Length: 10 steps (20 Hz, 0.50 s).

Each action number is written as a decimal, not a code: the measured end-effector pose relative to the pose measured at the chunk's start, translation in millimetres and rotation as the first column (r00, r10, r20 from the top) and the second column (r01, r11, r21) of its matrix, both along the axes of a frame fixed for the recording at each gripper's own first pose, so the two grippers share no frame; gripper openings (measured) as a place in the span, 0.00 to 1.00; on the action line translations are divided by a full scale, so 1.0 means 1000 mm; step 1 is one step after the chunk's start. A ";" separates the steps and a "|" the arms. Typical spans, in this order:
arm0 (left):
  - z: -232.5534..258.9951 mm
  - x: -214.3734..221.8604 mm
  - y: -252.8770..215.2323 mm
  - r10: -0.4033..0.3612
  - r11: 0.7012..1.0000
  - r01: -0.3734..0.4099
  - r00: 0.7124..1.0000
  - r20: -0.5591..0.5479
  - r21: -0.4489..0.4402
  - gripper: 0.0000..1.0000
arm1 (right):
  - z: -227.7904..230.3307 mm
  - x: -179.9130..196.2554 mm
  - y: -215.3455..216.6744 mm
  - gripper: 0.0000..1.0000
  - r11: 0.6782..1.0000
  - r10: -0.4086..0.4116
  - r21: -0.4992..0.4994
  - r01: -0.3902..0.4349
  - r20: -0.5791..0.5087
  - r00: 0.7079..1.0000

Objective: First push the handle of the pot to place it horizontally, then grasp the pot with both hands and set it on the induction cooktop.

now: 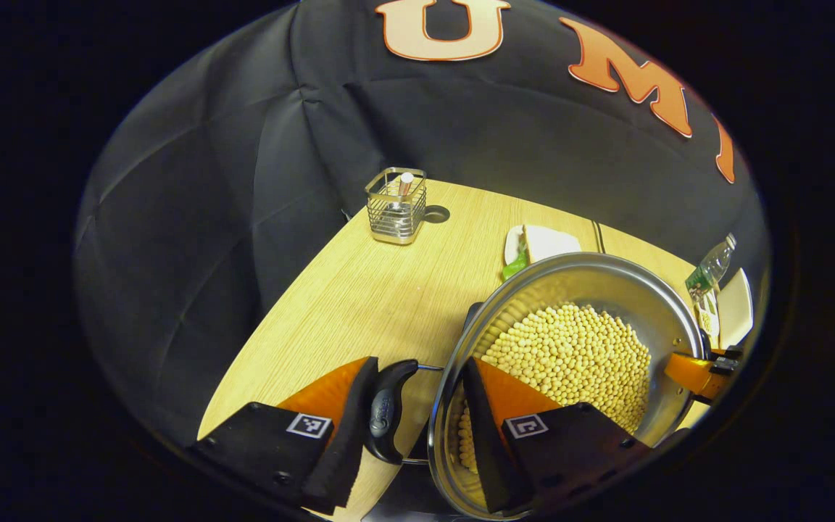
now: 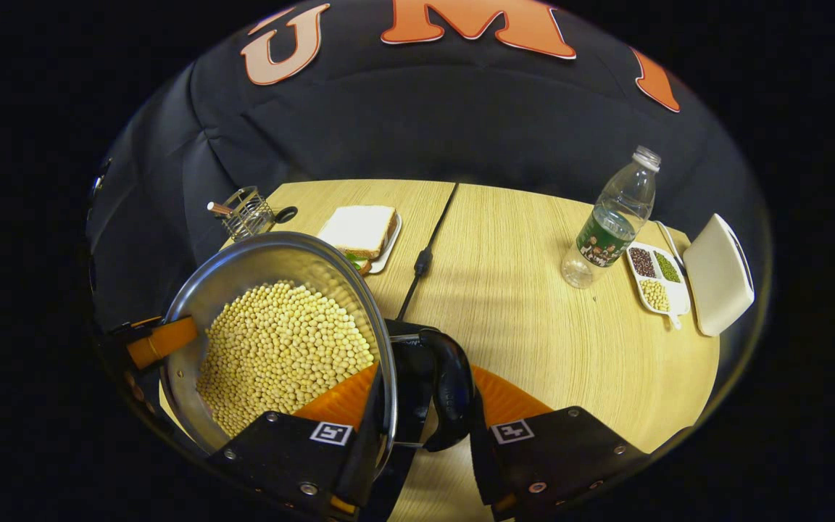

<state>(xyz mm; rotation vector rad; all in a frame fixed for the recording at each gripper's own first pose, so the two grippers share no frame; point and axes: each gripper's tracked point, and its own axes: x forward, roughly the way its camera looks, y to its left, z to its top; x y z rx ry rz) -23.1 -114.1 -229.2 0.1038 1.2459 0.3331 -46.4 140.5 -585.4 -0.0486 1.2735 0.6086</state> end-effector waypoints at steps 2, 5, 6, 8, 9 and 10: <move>0.001 0.000 -0.002 -0.006 1.000 0.006 1.000 -0.007 0.006 0.73 | -0.002 -0.001 -0.001 0.55 1.000 -0.005 0.005 0.005 -0.010 1.000; -0.005 0.001 -0.009 -0.021 1.000 0.021 1.000 -0.010 0.007 0.73 | -0.002 0.004 -0.003 0.61 1.000 -0.013 -0.012 0.013 -0.016 1.000; -0.007 0.000 -0.014 -0.016 1.000 0.016 1.000 -0.005 -0.003 0.75 | -0.001 0.003 -0.005 0.63 1.000 -0.005 -0.023 0.005 -0.003 1.000; -0.004 0.003 -0.010 0.004 1.000 -0.004 1.000 0.028 -0.017 0.80 | 0.005 0.007 -0.007 0.68 0.999 0.029 -0.027 -0.028 0.038 0.999; 0.001 0.005 -0.009 0.011 1.000 -0.011 0.999 0.042 -0.019 0.82 | 0.009 0.010 -0.008 0.69 0.999 0.039 -0.022 -0.038 0.057 0.998; 0.005 0.008 -0.010 0.016 1.000 -0.015 0.998 0.059 -0.017 0.83 | 0.015 0.011 -0.011 0.69 0.999 0.040 -0.011 -0.040 0.071 0.997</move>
